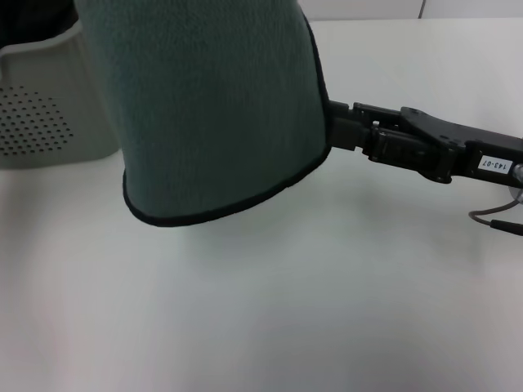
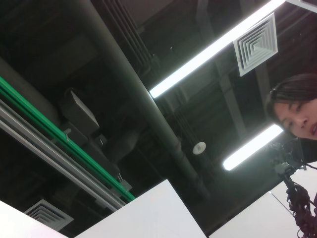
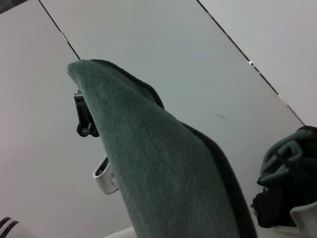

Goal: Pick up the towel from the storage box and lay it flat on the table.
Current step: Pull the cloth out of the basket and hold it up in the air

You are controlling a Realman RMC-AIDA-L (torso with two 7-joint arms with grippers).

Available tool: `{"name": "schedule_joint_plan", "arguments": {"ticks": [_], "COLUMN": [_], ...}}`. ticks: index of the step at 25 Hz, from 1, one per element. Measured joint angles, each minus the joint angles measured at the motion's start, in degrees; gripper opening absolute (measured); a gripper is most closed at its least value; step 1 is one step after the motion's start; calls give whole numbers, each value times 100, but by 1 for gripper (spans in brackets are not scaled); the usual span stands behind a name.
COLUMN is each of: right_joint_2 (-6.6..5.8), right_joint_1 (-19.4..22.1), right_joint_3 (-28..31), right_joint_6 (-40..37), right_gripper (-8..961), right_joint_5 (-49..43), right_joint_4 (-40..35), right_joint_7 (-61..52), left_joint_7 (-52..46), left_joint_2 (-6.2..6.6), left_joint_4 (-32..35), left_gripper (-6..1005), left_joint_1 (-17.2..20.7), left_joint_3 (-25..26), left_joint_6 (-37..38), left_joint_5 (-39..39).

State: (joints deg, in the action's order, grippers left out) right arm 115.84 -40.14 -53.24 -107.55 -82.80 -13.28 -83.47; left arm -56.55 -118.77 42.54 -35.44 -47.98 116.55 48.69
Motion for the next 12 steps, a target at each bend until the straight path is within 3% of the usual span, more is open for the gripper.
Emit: {"name": "schedule_joint_plan", "arguments": {"ticks": [4,12], "right_joint_2": [0,0], "right_joint_1": [12,-4], "right_joint_3": [-11,-58], "right_joint_6": [44,211], "right_gripper": [543,443], "right_joint_5": [25,-11], "right_joint_4": [1,62], "right_joint_7": [-2,6], "left_joint_7": [2,4], "left_joint_2": [-13,-11], "left_joint_4": [-5,3], "left_gripper": [11,11], "left_joint_1": [11,1], "left_joint_3": [-17,-132], "left_joint_6": [0,0], "left_joint_5": [-3,-15]}}
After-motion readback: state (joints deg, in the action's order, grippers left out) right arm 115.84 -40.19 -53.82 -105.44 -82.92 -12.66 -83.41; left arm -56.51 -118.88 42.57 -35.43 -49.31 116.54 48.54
